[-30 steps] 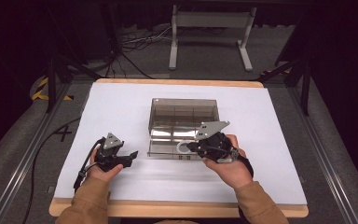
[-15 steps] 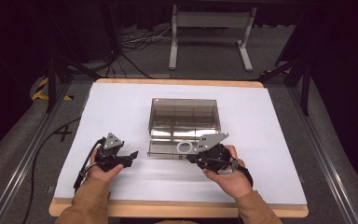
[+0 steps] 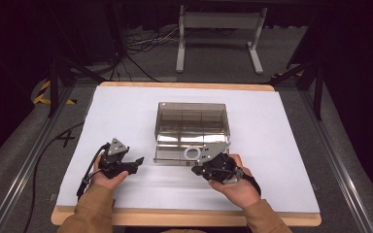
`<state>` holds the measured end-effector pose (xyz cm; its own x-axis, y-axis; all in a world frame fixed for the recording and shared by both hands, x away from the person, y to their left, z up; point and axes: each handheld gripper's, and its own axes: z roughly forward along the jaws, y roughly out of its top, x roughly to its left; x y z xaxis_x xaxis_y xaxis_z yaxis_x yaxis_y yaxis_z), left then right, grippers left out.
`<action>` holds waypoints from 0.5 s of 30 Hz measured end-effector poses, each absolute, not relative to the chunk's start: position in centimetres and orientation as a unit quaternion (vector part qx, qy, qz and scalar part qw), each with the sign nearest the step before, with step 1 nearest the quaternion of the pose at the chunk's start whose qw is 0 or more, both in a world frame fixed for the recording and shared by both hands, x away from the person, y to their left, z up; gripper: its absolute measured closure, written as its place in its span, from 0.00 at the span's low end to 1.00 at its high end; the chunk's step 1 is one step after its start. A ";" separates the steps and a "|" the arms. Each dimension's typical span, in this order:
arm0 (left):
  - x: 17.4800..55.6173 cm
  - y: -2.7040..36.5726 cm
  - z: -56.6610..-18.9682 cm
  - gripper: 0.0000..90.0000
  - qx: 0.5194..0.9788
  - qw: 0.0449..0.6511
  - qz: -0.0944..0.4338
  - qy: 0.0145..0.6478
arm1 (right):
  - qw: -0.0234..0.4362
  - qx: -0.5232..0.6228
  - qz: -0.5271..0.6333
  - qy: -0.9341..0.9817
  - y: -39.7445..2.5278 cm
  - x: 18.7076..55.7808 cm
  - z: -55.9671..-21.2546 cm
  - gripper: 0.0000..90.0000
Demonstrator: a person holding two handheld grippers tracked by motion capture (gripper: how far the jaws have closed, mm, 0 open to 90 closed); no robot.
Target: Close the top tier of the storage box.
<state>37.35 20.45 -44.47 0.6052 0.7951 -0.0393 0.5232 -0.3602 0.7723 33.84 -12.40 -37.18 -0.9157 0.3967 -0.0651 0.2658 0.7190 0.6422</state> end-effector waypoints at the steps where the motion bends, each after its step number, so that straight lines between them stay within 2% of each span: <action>1: 37.4 20.4 -44.5 0.33 0.806 0.391 0.175 0.408 | 0.099 0.180 0.329 0.922 -12.4 33.8 -37.2 1.00; 15: 37.3 20.4 -44.5 0.33 0.806 0.391 0.173 0.409 | 0.089 0.188 0.299 0.932 -12.3 34.3 -38.4 1.00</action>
<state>37.34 20.44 -44.48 0.6055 0.7948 -0.0401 0.5234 -0.3598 0.7724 34.31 -12.28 -38.36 -0.9140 0.4023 -0.0532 0.2964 0.7513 0.5897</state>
